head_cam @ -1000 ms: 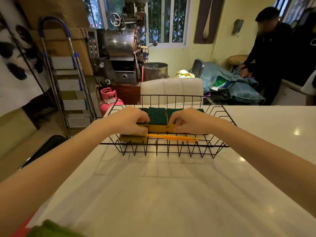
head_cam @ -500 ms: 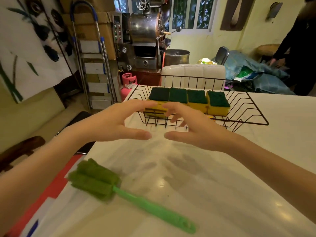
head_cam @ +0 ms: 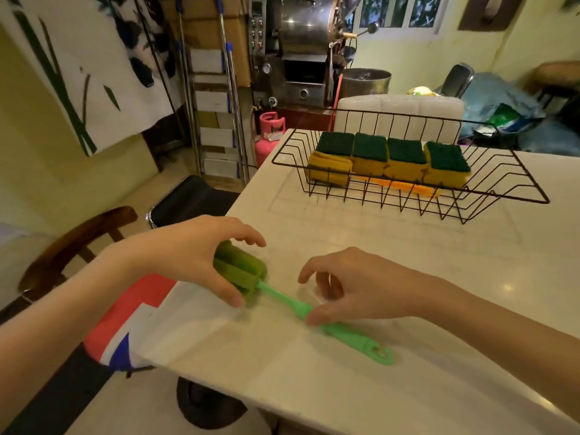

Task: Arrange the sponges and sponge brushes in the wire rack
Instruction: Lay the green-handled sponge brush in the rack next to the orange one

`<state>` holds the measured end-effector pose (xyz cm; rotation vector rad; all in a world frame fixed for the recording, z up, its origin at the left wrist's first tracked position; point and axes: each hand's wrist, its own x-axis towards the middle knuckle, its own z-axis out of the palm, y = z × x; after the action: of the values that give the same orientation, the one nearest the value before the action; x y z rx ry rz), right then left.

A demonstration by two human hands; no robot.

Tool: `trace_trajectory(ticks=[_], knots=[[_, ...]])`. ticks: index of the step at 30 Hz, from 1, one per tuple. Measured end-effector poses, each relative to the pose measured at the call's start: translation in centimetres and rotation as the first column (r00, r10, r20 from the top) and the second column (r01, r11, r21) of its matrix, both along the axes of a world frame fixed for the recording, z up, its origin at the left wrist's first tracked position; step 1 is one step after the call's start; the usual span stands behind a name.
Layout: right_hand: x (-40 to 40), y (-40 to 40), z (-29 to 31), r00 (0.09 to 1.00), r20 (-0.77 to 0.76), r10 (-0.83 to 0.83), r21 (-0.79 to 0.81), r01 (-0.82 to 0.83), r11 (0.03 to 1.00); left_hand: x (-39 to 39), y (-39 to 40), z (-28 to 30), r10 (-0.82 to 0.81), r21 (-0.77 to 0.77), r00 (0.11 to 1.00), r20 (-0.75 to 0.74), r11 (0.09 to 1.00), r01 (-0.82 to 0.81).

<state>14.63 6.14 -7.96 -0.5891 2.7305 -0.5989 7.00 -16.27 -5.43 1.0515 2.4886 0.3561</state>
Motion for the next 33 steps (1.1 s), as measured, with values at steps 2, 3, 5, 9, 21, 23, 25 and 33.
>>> trace_trajectory(ticks=[2,3,5,9,21,23,25,33], knots=[[0.1,-0.1,-0.2,1.0,0.016,0.006,-0.014,-0.005,1.0,0.0,-0.2,-0.4,-0.008,-0.031,1.0,-0.013,0.999,0.007],[0.1,-0.2,-0.3,1.0,0.022,0.009,-0.022,-0.009,1.0,-0.1,-0.3,-0.5,-0.012,-0.038,1.0,-0.017,0.999,0.012],[0.1,-0.2,-0.4,0.999,0.038,0.011,-0.032,-0.009,0.999,-0.3,-0.2,-0.7,-0.015,-0.04,1.0,-0.022,0.999,0.014],[-0.1,0.2,-0.3,0.999,0.05,-0.017,-0.009,0.017,1.0,-0.9,0.7,-0.4,-0.017,-0.017,0.999,-0.047,1.0,0.016],[-1.7,6.5,5.2,0.95,-0.22,-0.22,0.14,0.254,0.957,-4.0,7.8,2.7,-0.023,0.178,0.976,-0.216,0.982,0.062],[-2.1,7.9,6.0,0.931,-0.269,-0.248,0.13,0.29,0.948,-4.8,9.3,3.4,-0.028,0.209,0.97,-0.241,0.975,0.08],[-2.8,9.4,6.6,0.91,-0.305,-0.279,0.105,0.324,0.94,-5.6,10.8,3.9,-0.031,0.226,0.961,-0.274,0.97,0.096],[-6.8,14.2,7.9,0.807,-0.468,-0.36,0.136,0.469,0.873,-9.6,16.6,5.1,0.048,0.321,0.933,-0.357,0.944,0.074]])
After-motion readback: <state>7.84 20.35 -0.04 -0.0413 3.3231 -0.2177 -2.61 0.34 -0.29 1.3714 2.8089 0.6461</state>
